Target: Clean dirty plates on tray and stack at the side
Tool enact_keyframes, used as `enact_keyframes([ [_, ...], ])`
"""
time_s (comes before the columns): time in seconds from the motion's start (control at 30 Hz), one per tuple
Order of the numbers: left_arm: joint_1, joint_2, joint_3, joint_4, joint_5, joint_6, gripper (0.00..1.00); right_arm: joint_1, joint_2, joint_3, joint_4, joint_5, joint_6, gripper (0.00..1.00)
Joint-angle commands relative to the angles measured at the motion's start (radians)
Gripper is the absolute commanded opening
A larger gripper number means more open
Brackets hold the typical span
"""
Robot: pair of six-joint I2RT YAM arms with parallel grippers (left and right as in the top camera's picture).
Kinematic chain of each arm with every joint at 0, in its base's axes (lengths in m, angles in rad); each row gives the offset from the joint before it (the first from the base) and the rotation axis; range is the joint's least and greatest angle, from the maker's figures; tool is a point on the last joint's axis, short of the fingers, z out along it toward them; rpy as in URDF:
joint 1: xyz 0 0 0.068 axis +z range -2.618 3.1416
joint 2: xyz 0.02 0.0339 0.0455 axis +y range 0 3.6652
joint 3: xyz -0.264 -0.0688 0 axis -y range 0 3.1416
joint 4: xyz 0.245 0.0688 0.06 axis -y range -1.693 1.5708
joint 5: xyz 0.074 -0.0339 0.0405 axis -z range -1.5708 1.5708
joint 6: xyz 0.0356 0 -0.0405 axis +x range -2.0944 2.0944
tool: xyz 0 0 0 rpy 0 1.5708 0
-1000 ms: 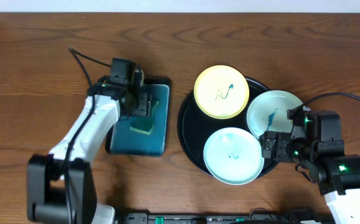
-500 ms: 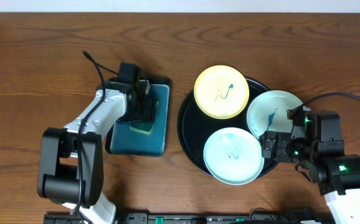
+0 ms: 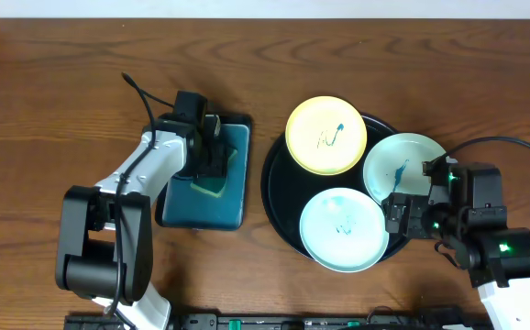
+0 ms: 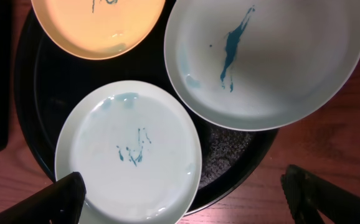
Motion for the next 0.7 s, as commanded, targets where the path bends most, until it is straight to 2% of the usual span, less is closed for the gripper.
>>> enact_keyframes([
  [0.0,-0.003,0.0,0.021,0.009,-0.042,0.017,0.6,-0.001,0.0,0.024,0.0,-0.009,-0.011,0.99],
  [0.3,-0.016,-0.039,0.021,0.011,-0.084,0.026,0.59,-0.001,0.0,0.024,0.002,-0.009,-0.011,0.99],
  [0.47,-0.073,-0.039,0.021,0.016,-0.086,0.079,0.59,-0.001,0.0,0.024,0.001,-0.009,-0.011,0.99],
  [0.67,-0.121,-0.037,0.018,0.016,-0.232,0.08,0.6,-0.001,0.0,0.024,0.0,-0.009,-0.011,0.99],
])
